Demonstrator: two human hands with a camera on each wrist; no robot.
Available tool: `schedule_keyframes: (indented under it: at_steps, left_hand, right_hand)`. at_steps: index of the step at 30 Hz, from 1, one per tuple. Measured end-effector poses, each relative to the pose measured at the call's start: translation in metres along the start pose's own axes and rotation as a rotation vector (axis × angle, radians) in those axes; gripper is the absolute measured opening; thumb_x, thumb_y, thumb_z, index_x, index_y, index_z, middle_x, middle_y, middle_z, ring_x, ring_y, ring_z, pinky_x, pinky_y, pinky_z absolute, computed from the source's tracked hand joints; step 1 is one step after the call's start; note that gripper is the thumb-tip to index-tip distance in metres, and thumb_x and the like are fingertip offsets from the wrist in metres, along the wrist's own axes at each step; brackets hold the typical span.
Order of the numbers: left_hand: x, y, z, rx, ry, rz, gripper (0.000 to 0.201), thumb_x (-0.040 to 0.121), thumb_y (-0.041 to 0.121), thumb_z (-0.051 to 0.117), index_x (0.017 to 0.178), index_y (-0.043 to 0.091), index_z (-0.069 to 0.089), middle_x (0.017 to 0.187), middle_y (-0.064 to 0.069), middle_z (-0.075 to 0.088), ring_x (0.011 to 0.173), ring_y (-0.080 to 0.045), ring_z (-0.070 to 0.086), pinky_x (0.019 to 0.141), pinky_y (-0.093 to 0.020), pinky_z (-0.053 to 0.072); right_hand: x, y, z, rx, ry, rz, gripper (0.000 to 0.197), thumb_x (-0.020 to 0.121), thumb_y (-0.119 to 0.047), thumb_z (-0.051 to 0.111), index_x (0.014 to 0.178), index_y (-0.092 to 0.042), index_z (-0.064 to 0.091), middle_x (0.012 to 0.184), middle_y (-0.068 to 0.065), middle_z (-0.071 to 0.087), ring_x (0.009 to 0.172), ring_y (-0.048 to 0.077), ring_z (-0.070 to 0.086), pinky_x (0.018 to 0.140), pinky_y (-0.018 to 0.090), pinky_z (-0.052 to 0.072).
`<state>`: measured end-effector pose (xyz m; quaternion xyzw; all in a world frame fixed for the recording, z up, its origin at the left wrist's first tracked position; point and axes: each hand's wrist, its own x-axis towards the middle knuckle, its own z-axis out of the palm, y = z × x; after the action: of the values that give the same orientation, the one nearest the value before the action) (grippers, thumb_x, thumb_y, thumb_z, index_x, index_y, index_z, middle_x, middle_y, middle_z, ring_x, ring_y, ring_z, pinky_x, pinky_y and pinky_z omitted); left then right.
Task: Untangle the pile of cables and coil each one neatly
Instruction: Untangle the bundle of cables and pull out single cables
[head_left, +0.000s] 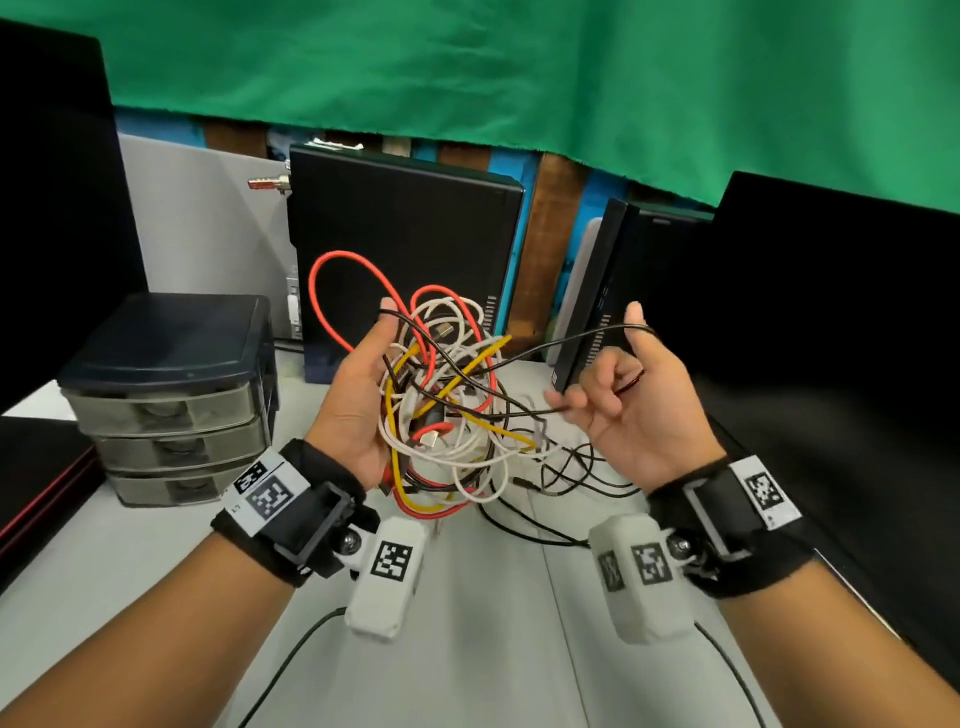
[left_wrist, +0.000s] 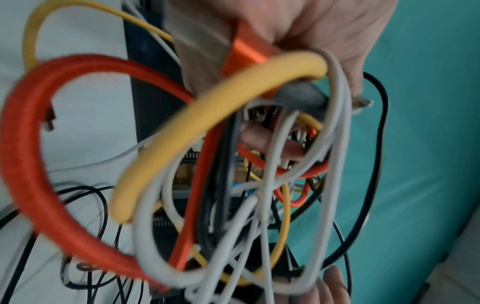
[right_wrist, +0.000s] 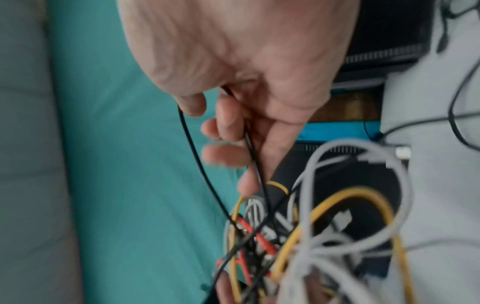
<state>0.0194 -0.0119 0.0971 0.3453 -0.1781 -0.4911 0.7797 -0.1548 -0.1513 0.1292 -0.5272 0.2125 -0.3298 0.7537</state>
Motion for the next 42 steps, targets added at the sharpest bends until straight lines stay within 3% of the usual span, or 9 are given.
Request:
schedule_keyframes:
  at_steps: [4, 13, 16, 19, 22, 25, 33, 38, 42]
  left_hand:
    - [0.002, 0.005, -0.007, 0.031, -0.016, -0.062, 0.082, 0.084, 0.075, 0.05, 0.129, 0.008, 0.066, 0.128, -0.022, 0.066, 0.121, -0.041, 0.061, 0.105, -0.057, 0.046]
    - [0.002, 0.018, -0.008, 0.076, 0.015, 0.044, 0.071, 0.09, 0.066, 0.048, 0.125, 0.008, 0.067, 0.122, -0.021, 0.069, 0.113, -0.038, 0.067, 0.1, -0.053, 0.05]
    - [0.002, 0.015, -0.007, 0.092, 0.021, 0.035, 0.071, 0.088, 0.068, 0.05, 0.119, 0.007, 0.071, 0.12, -0.021, 0.07, 0.114, -0.038, 0.066, 0.101, -0.053, 0.05]
    - [0.004, 0.016, -0.014, 0.084, 0.078, 0.09, 0.062, 0.09, 0.063, 0.053, 0.112, 0.009, 0.074, 0.118, -0.018, 0.072, 0.114, -0.036, 0.067, 0.096, -0.05, 0.054]
    - [0.004, 0.021, -0.023, 0.104, 0.075, 0.135, 0.062, 0.095, 0.062, 0.045, 0.094, 0.011, 0.081, 0.105, -0.016, 0.076, 0.097, -0.031, 0.074, 0.08, -0.046, 0.061]
    - [0.006, 0.024, -0.027, 0.145, 0.006, 0.161, 0.077, 0.083, 0.075, 0.046, 0.109, 0.009, 0.077, 0.124, -0.024, 0.067, 0.112, -0.038, 0.067, 0.096, -0.056, 0.053]
    - [0.012, 0.014, -0.027, 0.277, -0.173, 0.223, 0.105, 0.037, 0.09, 0.069, 0.111, 0.015, 0.073, 0.11, -0.018, 0.073, 0.107, -0.038, 0.069, 0.095, -0.056, 0.054]
    - [0.008, 0.009, -0.018, 0.235, -0.186, 0.205, 0.106, 0.049, 0.095, 0.051, 0.114, 0.014, 0.074, 0.115, -0.022, 0.071, 0.11, -0.043, 0.066, 0.084, -0.051, 0.059]
    - [0.008, 0.004, -0.017, 0.244, -0.209, 0.205, 0.093, 0.047, 0.089, 0.058, 0.103, 0.017, 0.078, 0.107, -0.017, 0.075, 0.101, -0.033, 0.072, 0.079, -0.043, 0.06]
  right_hand:
    - [0.004, -0.001, -0.001, -0.311, -0.022, -0.046, 0.068, 0.104, -0.055, 0.029, 0.051, -0.012, 0.032, 0.046, -0.001, 0.021, 0.041, 0.013, 0.019, 0.043, 0.024, 0.018]
    - [0.024, -0.03, -0.06, -1.532, 0.304, -0.77, 0.06, 0.102, -0.046, 0.046, 0.051, -0.018, 0.034, 0.044, -0.007, 0.031, 0.039, 0.014, 0.032, 0.046, 0.026, 0.025]
    - [0.033, -0.016, -0.064, -1.014, 0.482, -0.74, 0.053, 0.102, -0.038, 0.054, 0.056, -0.011, 0.046, 0.048, -0.003, 0.041, 0.043, 0.006, 0.043, 0.048, 0.02, 0.039]
    - [0.032, -0.009, -0.056, -0.46, 0.46, -0.212, 0.048, 0.101, -0.047, 0.05, 0.075, -0.009, 0.063, 0.062, 0.006, 0.06, 0.062, 0.015, 0.062, 0.065, 0.029, 0.055]
    - [0.022, -0.01, -0.057, -0.665, 0.302, 0.181, 0.064, 0.097, -0.064, 0.042, 0.085, -0.007, 0.068, 0.07, 0.01, 0.064, 0.063, 0.022, 0.06, 0.059, 0.032, 0.048]
    - [0.015, -0.007, -0.06, -0.63, 0.169, 0.349, 0.078, 0.095, -0.071, 0.035, 0.084, -0.003, 0.072, 0.058, 0.012, 0.057, 0.05, 0.019, 0.051, 0.047, 0.026, 0.041]
    - [0.007, -0.006, -0.033, -0.259, 0.075, 0.143, 0.02, 0.099, -0.02, 0.058, 0.107, -0.004, 0.065, 0.074, 0.008, 0.075, 0.064, 0.013, 0.072, 0.056, 0.017, 0.057]
    - [0.012, 0.013, -0.019, -0.38, 0.374, -0.006, 0.078, 0.089, -0.013, 0.075, 0.146, -0.022, 0.023, 0.112, 0.015, 0.068, 0.089, 0.022, 0.075, 0.074, 0.033, 0.062]
    - [0.004, 0.026, -0.007, -0.712, 0.465, -0.322, 0.032, 0.087, -0.02, 0.077, 0.106, -0.018, 0.052, 0.095, 0.005, 0.067, 0.083, 0.013, 0.067, 0.082, 0.039, 0.06]
